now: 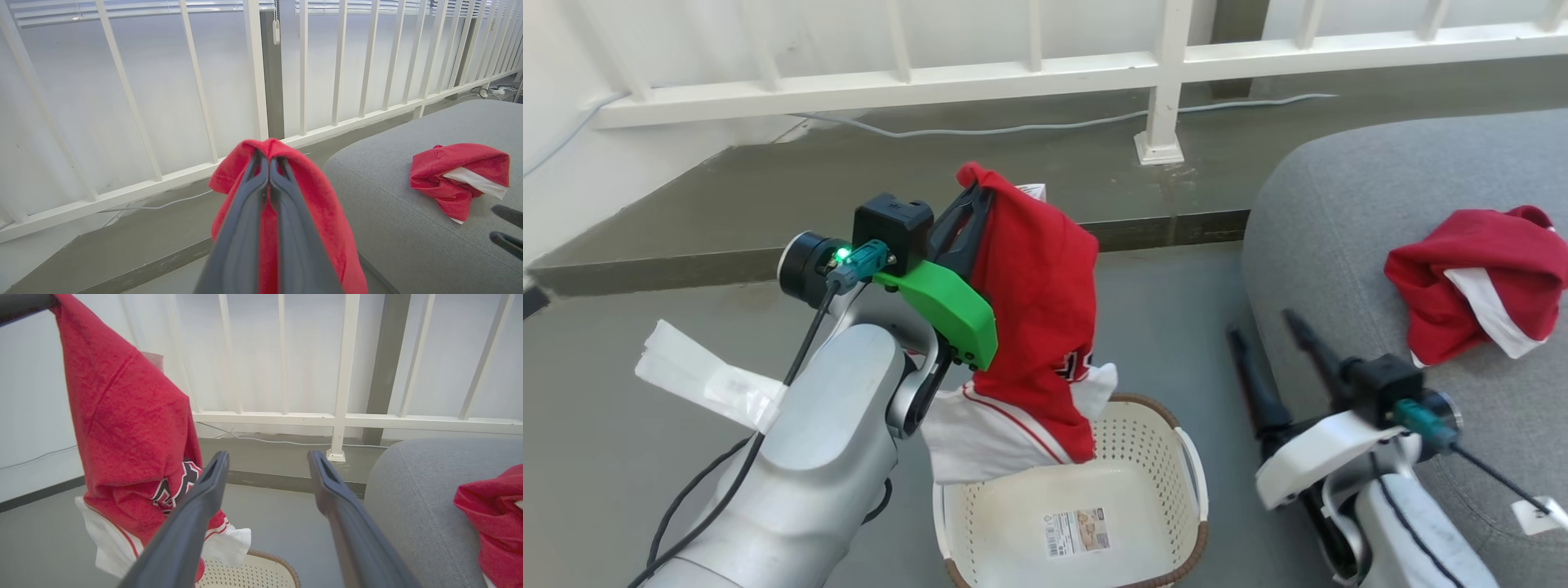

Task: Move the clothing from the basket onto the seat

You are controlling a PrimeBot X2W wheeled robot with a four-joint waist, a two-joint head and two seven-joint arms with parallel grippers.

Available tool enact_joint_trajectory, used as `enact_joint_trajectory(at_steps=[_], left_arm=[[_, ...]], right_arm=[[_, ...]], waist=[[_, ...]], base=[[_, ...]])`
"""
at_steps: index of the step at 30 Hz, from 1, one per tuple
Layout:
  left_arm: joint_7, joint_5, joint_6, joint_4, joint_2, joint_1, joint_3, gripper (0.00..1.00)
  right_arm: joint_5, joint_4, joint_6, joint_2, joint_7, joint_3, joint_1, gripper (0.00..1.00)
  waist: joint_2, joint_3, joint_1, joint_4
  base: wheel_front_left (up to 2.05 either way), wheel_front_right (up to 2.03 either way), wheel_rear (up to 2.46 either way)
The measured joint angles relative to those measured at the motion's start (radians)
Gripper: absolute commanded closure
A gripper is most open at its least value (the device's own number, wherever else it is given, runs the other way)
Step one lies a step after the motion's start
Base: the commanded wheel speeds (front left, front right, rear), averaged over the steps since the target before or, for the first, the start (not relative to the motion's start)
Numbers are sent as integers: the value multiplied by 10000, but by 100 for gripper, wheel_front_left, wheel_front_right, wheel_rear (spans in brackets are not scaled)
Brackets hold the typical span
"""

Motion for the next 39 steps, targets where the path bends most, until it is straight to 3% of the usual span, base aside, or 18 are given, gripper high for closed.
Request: enact_joint_trajectory(at_steps=[9, 24, 39], left_arm=[[222, 8, 21, -510, -52, -23, -309, 100], [635, 10, 25, -1143, -90, -45, -853, 100], [882, 10, 153, -1613, -96, -50, -1058, 100]], right_arm=[[-17, 924, 293, 23, 245, 1628, -337, 0], [456, 2364, 307, 25, 364, 4284, -1701, 0], [1714, 3267, 307, 21, 328, 5607, -2834, 0]], waist=[[0, -25, 0, 422], [0, -61, 0, 982], [0, -62, 1, 1233]], base=[[0, 0, 0], [0, 0, 0], [0, 0, 0]])
